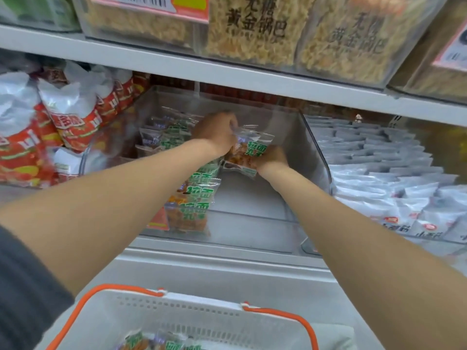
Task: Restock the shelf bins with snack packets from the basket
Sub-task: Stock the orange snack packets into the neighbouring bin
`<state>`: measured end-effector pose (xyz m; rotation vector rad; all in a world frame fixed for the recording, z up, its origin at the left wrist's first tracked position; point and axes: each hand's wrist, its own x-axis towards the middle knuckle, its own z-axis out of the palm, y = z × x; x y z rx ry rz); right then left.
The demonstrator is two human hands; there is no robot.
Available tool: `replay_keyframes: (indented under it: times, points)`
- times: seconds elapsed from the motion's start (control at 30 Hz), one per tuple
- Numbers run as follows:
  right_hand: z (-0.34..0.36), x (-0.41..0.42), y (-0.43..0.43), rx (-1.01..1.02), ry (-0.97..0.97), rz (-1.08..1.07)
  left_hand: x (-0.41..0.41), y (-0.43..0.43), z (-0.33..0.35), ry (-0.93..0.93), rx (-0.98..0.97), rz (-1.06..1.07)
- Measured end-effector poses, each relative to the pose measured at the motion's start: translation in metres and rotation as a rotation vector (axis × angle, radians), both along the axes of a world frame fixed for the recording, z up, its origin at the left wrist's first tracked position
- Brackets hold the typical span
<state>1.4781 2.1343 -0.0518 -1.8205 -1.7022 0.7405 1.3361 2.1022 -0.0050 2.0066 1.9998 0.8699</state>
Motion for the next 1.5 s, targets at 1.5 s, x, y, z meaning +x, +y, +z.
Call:
replay_keyframes:
  times: [1.5]
  points:
    - [-0.068,0.012,-0.257,0.322,-0.013,0.493,-0.020,-0.262,-0.091,-0.072,-0.222,-0.014]
